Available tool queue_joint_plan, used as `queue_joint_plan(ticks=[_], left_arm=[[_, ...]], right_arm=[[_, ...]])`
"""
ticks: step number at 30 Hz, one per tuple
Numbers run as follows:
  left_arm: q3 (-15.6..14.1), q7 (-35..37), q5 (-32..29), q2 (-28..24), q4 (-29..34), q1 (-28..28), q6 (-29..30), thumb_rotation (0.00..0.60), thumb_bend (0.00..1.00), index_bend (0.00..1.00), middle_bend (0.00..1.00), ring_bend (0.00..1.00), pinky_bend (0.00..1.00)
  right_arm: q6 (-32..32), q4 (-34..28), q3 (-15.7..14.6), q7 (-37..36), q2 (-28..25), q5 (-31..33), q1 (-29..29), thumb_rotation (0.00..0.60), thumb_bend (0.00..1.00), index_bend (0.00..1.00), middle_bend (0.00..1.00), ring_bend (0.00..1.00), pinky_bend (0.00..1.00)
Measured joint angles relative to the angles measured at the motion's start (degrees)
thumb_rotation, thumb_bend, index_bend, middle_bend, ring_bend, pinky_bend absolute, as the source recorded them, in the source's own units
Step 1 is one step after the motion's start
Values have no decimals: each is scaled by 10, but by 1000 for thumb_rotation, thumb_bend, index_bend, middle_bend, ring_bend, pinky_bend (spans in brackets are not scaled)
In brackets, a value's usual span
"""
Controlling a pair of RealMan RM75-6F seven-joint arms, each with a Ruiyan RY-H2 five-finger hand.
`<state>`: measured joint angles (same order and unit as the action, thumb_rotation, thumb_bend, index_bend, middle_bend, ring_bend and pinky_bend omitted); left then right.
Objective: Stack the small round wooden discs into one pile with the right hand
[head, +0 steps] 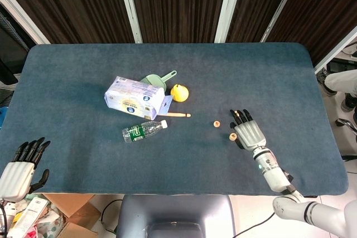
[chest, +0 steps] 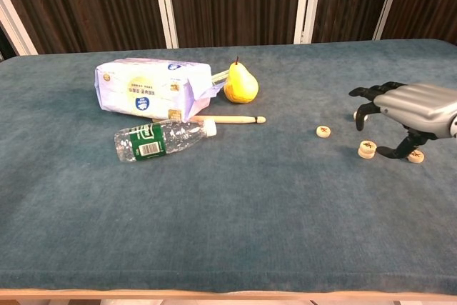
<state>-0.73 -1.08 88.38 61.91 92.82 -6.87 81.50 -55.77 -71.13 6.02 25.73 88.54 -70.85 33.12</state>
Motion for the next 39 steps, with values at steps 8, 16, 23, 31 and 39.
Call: queue_joint_plan(ticks=[8,16,23,31,39], left_arm=[[0,-1,0,-1,0,1,2,600,497,0,0,0,1],[-1,-7,0,2,0,-1,-4,600,497,0,0,0,1],[1,-10,-2,4,-3,-4,-6,600,496,0,0,0,0],[1,-8,-3,4,-3,-3,-5,600,495,0,0,0,0],[1,-7,-4,4,-3,-4,-7,600,496,0,0,0,1]], right_arm=[[-55,-30,-35,-38,-58,-43,-47,600,474,470,0,0,0],[-68,8,-54,-53,-60,-66,-65,600,474,487,0,0,0],[-46,35,-49,-57,-41,-66,-59,600,473,509,0,0,0],[-24,56,-45,-51,-22,-60,-51,600,478,535,0,0,0],[-14,70,-39,-52,-12,-56,-48,600,479,539,0,0,0]])
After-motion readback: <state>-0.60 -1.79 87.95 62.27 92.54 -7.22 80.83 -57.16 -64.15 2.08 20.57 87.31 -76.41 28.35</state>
